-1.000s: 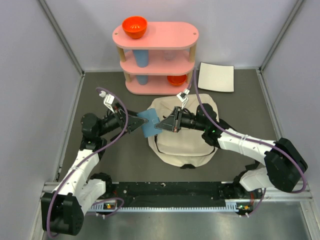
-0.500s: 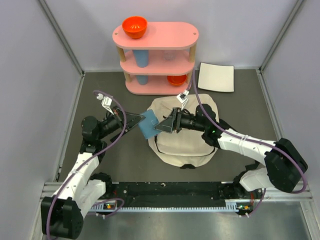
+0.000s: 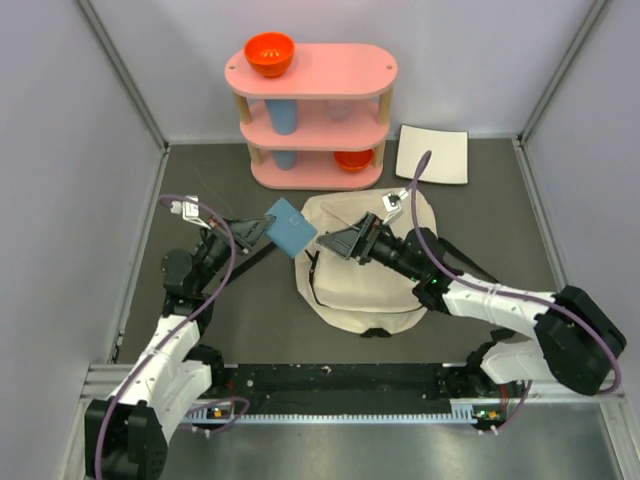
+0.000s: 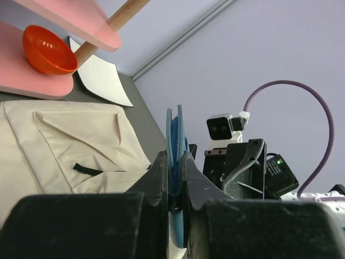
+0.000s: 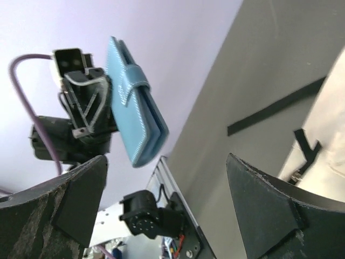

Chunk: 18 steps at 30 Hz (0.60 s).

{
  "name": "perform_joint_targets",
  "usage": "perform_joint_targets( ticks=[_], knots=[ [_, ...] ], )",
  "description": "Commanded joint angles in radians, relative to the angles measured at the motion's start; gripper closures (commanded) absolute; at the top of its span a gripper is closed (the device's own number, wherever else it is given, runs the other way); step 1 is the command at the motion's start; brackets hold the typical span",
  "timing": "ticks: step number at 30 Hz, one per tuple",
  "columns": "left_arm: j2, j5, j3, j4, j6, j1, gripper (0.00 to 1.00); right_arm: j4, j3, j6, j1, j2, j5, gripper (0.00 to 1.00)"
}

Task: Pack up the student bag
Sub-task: Pick up the personal item from the center of the board.

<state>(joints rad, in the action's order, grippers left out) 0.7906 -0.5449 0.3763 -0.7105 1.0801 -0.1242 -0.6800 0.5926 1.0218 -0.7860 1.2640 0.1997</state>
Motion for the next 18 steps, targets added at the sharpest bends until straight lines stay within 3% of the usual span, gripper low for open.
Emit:
perform_joint_targets(
  ticks=[1, 11, 18],
  knots=[
    [0.013, 0.02, -0.039, -0.196, 0.086, 0.0, 1.0, -0.315, -0.008, 0.106, -0.018, 0.081, 0.029, 0.09],
    [0.099, -0.062, -0.057, -0.32, 0.121, -0.011, 1.0, -0.621, 0.05, 0.256, -0.025, 0.307, 0.145, 0.16],
    [0.137, -0.073, -0.071, -0.353, 0.127, -0.015, 1.0, -0.645, 0.049, 0.259, -0.027, 0.319, 0.139, 0.23]
  ],
)
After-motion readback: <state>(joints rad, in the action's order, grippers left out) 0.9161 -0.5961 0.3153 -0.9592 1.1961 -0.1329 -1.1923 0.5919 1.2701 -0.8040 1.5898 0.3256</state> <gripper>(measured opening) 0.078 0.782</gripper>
